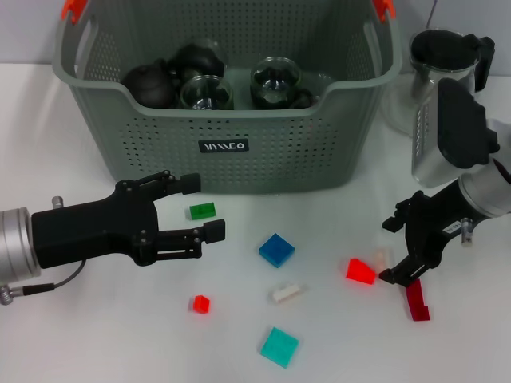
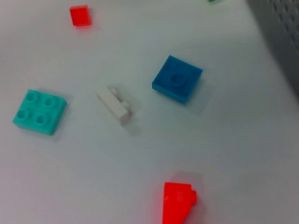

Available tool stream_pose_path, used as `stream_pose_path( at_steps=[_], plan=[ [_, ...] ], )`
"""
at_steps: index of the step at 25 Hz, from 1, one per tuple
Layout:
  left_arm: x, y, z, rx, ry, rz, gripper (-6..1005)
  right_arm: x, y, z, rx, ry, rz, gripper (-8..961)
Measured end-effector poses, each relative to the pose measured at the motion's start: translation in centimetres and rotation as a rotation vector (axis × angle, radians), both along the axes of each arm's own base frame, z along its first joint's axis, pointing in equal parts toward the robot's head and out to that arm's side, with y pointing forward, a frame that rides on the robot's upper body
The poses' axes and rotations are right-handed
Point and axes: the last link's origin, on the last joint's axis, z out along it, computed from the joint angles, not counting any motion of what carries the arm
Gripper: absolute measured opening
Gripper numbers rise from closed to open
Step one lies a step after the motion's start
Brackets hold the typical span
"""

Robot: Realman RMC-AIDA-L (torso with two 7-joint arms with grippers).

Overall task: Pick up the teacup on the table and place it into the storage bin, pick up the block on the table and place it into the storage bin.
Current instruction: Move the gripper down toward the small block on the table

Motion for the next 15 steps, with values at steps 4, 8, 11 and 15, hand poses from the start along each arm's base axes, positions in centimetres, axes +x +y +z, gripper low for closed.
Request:
stream_pose_path(
  at_steps=[4,8,11,15],
  plan=[
    [-0.01,0.01,0.0,0.001,-0.001,0.001,917,0.14,0.01,-0.62,-0.002,-0.009,0.003,939],
    [-0.02,0.03,0.01,0.002,0.0,0.002,919,0.2,0.12,-0.83,0.003,-0.012,0.006,937],
    [-0.04,0.05,0.04,0.002,0.001,0.002,918,0.19,0.12,-0.85,0.003,-0.013,0.007,935],
    [-0.01,0.14,0.06,0.004,0.003,0.002,917,0.13,0.01,-1.07,-0.01,-0.028,0.017,933]
  ],
)
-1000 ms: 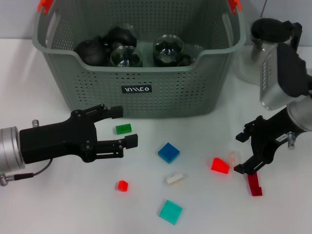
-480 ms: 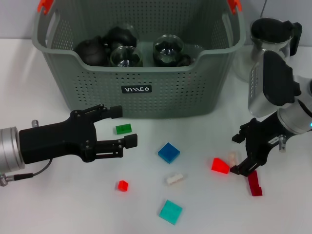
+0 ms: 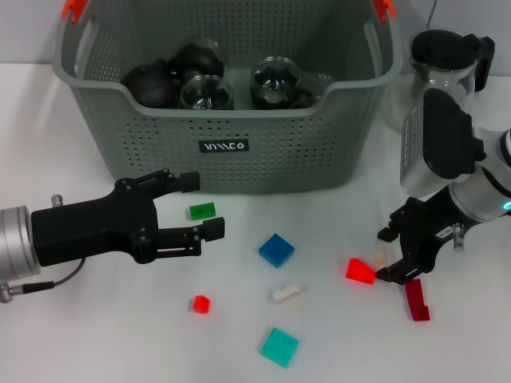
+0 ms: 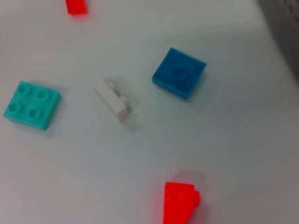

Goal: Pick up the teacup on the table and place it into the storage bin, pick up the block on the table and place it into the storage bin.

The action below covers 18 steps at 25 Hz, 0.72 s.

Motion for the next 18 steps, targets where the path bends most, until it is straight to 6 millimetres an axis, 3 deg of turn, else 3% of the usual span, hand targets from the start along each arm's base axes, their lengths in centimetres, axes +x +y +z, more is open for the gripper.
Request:
stream_pose_path(
  at_steps=[6,9,14,18],
  plan=[
    [0.0,0.1,0.0,0.002,0.002,0.002,917,-0.2,0.0,-0.2,0.0,-0.012,0.001,765],
    [0.0,0.1,0.0,0.002,0.002,0.002,918,-0.3,0.0,-0.1,-0.001,-0.009,-0.002,516],
    [-0.1,0.0,0.0,0.002,0.002,0.005,918,-1.1,-0.1,1.4,0.004,0.004,-0.014,435],
    [-0.2,0.0,0.1,0.003,0.003,0.006,918,-4.2,-1.2,5.0,-0.015,0.087,0.012,442]
  ],
)
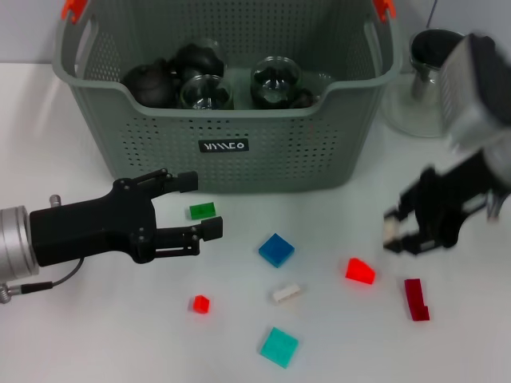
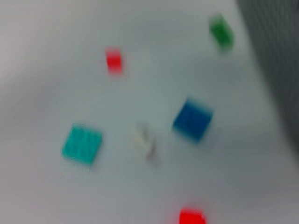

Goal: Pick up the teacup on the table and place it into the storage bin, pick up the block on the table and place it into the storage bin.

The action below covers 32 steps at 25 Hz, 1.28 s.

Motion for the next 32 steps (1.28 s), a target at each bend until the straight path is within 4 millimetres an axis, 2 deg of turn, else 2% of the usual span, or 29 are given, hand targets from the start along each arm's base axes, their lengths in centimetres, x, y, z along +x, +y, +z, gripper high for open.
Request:
stream_pose_path(
  at_steps=[4,6,9,12,16,19,26,31,32],
  plan=[
    [0.0,0.0,0.0,0.006,0.004,-0.001,919,-5.6,-0.9,3.9,0.045,0.207,0.14,450],
    [0.0,0.1,0.0,0.007,0.005,-0.001,919,-7.9,-0.7,5.2,0.088,0.329,0.193,453],
    [0.1,0.1,0.0,0.003,0.003,-0.007,919,-11.4,1.1,6.8,0.202,0.498,0.219,459],
    [0.2,0.2,0.0,-0.001,0.002,-0.011,919,-13.5,4.1,7.6,0.354,0.567,0.17,464],
    [0.2,0.2,0.0,-0.002,0.003,-0.013,918,-14.3,8.0,7.2,0.469,0.534,0.101,472],
    [0.3,0.2,0.0,-0.004,0.003,-0.013,918,-14.1,9.8,6.3,0.495,0.467,0.079,477],
    [0.3,0.2,0.0,-0.003,0.001,-0.013,918,-13.0,10.6,5.0,0.528,0.375,0.091,490],
    [0.2,0.1,0.0,-0.003,0.0,-0.011,919,-12.2,10.0,5.8,0.532,0.394,0.094,754],
    [0.2,0.1,0.0,-0.003,-0.001,-0.011,919,-12.1,9.4,6.1,0.519,0.413,0.105,771]
  ],
)
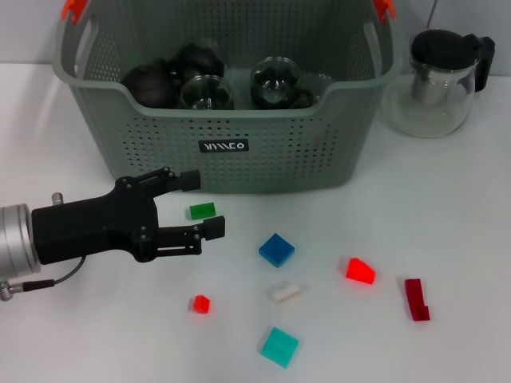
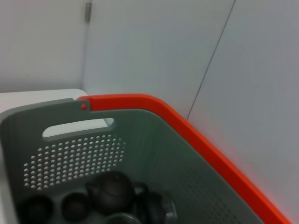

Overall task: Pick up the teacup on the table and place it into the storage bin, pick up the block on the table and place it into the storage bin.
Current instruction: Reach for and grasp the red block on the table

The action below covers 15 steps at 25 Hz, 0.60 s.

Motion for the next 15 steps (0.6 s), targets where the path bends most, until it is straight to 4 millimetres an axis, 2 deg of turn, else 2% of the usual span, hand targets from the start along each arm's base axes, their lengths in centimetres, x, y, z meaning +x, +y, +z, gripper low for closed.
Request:
stream_pose_path(
  at_steps=[3,6,9,11,15],
  plan=[
    [0.0,0.0,0.0,-0.003,-0.001,-0.001,919,0.7,-2.3,1.0,-0.08,0.065,0.066,822],
    [0.0,-0.1,-0.1,-0.006,-0.002,-0.002,919,2.5,-5.6,2.3,-0.235,0.124,0.142,872],
    [0.0,-0.2,-0.1,-0.006,-0.003,0.001,918,5.4,-8.8,3.3,-0.386,0.125,0.179,923],
    [0.0,-0.2,-0.1,-0.005,-0.003,0.002,918,7.7,-10.7,3.2,-0.479,0.075,0.162,940],
    [0.0,-0.1,-0.1,-0.004,-0.003,0.0,918,11.6,-12.1,2.2,-0.551,-0.078,0.036,939]
  ],
)
